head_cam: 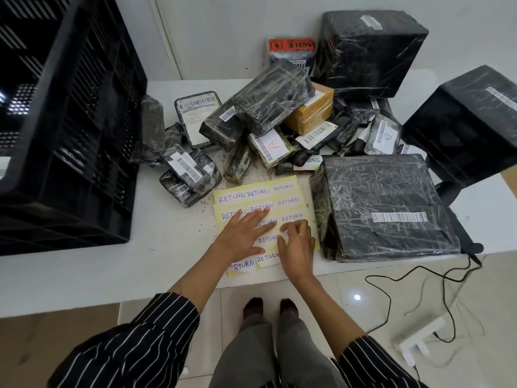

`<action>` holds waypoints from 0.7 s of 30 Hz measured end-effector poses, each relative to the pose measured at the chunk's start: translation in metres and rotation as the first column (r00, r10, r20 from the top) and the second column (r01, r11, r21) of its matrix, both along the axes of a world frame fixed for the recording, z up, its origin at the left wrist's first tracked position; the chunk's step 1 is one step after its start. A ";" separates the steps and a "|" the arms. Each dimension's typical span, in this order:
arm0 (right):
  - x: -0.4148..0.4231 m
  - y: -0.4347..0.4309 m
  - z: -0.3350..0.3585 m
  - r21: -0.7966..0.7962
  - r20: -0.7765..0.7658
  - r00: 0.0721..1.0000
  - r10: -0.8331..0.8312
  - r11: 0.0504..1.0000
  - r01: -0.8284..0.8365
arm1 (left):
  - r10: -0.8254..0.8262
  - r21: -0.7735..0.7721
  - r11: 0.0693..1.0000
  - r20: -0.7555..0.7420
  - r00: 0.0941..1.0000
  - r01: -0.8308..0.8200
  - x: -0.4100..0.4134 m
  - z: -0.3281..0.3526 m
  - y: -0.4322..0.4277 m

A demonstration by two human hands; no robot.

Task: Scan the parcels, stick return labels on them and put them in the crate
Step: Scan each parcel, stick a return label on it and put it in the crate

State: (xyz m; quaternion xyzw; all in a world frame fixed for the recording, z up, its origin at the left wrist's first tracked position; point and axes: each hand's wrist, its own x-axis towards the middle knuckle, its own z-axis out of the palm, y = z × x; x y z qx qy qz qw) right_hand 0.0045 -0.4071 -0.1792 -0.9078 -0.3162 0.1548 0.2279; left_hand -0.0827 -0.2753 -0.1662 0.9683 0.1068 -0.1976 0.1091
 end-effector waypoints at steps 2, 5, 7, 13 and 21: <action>0.000 0.001 -0.001 0.001 0.012 1.000 0.009 1.000 -0.009 | 0.000 0.000 1.000 0.002 1.000 0.000 0.000 0.000 0.000; 0.002 0.002 -0.001 -0.012 0.019 1.000 0.015 1.000 -0.015 | 0.001 0.000 1.000 0.004 1.000 -0.001 -0.001 -0.001 0.000; 0.003 0.004 -0.001 -0.019 0.017 1.000 0.017 1.000 -0.016 | 0.001 0.000 1.000 0.003 1.000 -0.001 -0.001 -0.001 0.000; 0.005 0.004 -0.001 -0.036 0.018 1.000 0.026 0.999 -0.025 | -0.004 0.001 1.000 0.003 1.000 0.004 -0.001 -0.002 0.001; 0.002 0.009 -0.003 0.030 0.108 0.994 -0.032 0.999 0.029 | -0.055 -0.049 0.997 -0.054 0.997 0.053 0.006 0.005 0.014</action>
